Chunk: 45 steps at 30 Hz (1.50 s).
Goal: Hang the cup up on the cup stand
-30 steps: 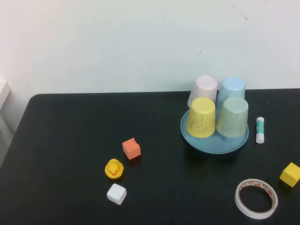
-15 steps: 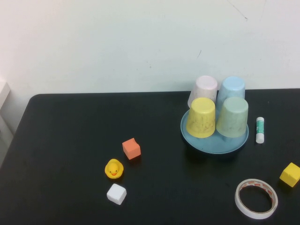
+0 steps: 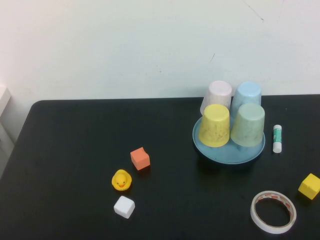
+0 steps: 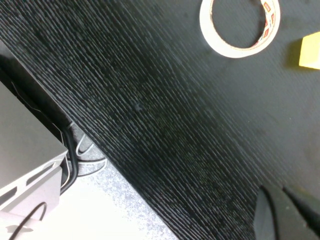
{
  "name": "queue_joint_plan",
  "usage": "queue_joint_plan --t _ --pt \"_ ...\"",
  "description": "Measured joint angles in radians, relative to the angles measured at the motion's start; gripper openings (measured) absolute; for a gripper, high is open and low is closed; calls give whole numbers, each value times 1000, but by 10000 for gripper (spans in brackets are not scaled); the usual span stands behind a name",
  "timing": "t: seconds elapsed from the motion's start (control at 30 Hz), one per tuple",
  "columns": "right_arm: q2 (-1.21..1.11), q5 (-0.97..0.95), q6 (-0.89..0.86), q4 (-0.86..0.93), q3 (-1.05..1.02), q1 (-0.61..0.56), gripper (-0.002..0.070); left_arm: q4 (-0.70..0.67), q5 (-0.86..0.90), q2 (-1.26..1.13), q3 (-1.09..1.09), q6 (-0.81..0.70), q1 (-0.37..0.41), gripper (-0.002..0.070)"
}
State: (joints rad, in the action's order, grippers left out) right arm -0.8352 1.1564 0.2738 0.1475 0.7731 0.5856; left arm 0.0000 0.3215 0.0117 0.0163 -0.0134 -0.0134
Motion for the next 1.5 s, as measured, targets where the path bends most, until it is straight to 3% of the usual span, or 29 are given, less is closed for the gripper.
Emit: queue_joint_plan --t 0.47,0.67,0.77,0.93,1.07,1.2,1.5 --pt "23 0 0 -13 0 -12 -1 0 0 0 0 0 0 0" --pt "181 -75 150 -27 -1 -138 -1 0 0 0 0 0 0 0" --pt "302 -275 166 -59 -28 -234 -1 0 0 0 0 0 0 0" --pt "508 -634 170 -147 -193 -409 -1 0 0 0 0 0 0 0" --pt "636 -776 170 -235 -352 -520 -1 0 0 0 0 0 0 0" --pt "737 -812 170 -278 -521 -591 -1 0 0 0 0 0 0 0" --pt "799 -809 172 -294 -789 -607 -1 0 0 2 0 -4 0 -1"
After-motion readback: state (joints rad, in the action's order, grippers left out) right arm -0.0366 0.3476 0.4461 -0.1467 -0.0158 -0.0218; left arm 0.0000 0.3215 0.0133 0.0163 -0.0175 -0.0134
